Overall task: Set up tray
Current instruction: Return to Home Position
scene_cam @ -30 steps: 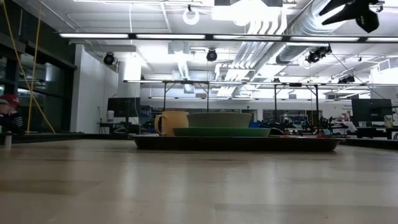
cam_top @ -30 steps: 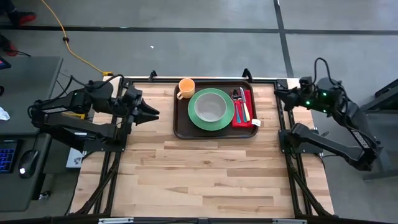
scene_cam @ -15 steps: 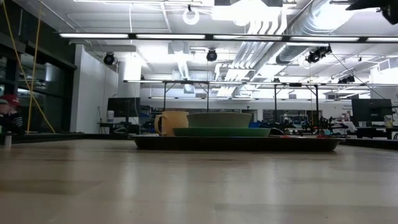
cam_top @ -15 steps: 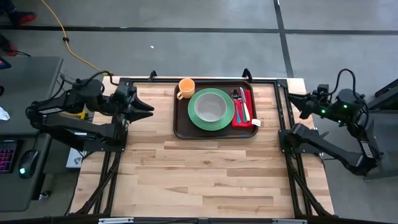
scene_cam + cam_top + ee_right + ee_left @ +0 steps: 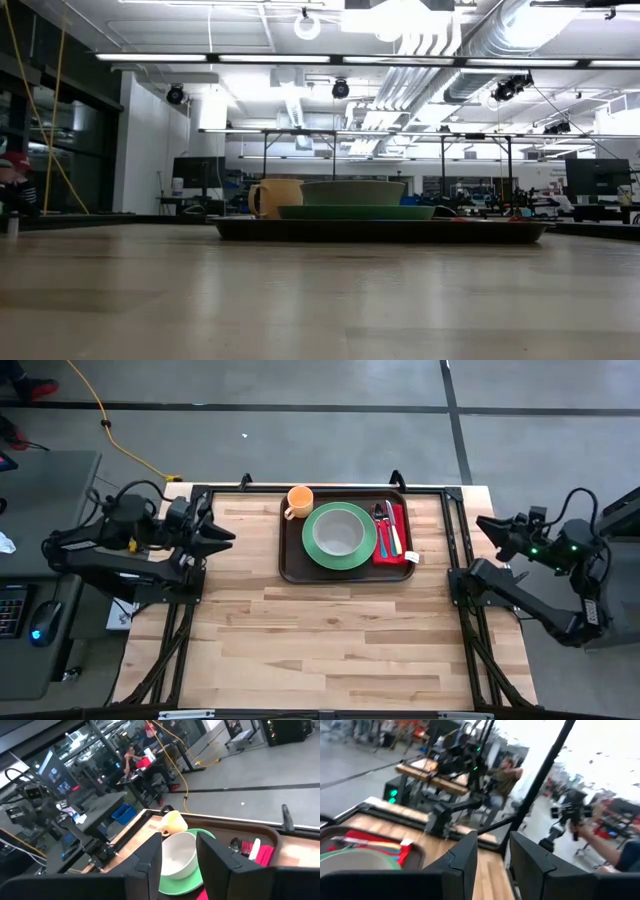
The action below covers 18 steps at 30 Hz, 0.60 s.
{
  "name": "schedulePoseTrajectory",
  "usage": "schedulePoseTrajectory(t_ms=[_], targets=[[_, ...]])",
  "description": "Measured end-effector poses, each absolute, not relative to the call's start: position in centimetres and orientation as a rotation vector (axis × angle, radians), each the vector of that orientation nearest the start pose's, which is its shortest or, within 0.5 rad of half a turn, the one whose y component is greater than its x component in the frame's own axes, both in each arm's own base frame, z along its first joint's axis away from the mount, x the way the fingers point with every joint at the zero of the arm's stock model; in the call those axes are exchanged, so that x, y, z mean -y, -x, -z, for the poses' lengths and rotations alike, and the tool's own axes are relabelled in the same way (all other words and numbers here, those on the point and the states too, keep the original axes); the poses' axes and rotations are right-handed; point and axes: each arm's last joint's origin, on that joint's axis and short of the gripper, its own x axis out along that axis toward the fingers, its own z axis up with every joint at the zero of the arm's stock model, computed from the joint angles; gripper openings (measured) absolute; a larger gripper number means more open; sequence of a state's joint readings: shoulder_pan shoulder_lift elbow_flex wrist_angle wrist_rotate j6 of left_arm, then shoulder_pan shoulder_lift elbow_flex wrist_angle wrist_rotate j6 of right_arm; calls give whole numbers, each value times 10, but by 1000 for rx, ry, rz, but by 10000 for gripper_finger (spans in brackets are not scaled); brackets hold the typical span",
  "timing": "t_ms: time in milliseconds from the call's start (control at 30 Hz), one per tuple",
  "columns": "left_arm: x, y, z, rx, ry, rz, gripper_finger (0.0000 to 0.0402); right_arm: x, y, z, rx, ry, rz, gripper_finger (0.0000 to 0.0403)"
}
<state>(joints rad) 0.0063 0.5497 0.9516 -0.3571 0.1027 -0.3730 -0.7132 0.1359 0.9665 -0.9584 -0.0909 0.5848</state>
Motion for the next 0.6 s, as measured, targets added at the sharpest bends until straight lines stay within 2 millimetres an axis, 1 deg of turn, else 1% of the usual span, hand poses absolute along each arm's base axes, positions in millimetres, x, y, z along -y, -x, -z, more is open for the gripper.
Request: schedulePoseTrajectory(t_ms=[267, 367, 600], targets=[[3, -83, -366, 124, 400, 148, 145, -24, 26, -343, 71, -566, 681, 99], [3, -84, -358, 153, 373, 156, 145, -26, 27, -343, 77, -534, 700, 99], [4, -92, -339, 185, 342, 203, 145, -29, 24, -343, 75, -479, 733, 99]])
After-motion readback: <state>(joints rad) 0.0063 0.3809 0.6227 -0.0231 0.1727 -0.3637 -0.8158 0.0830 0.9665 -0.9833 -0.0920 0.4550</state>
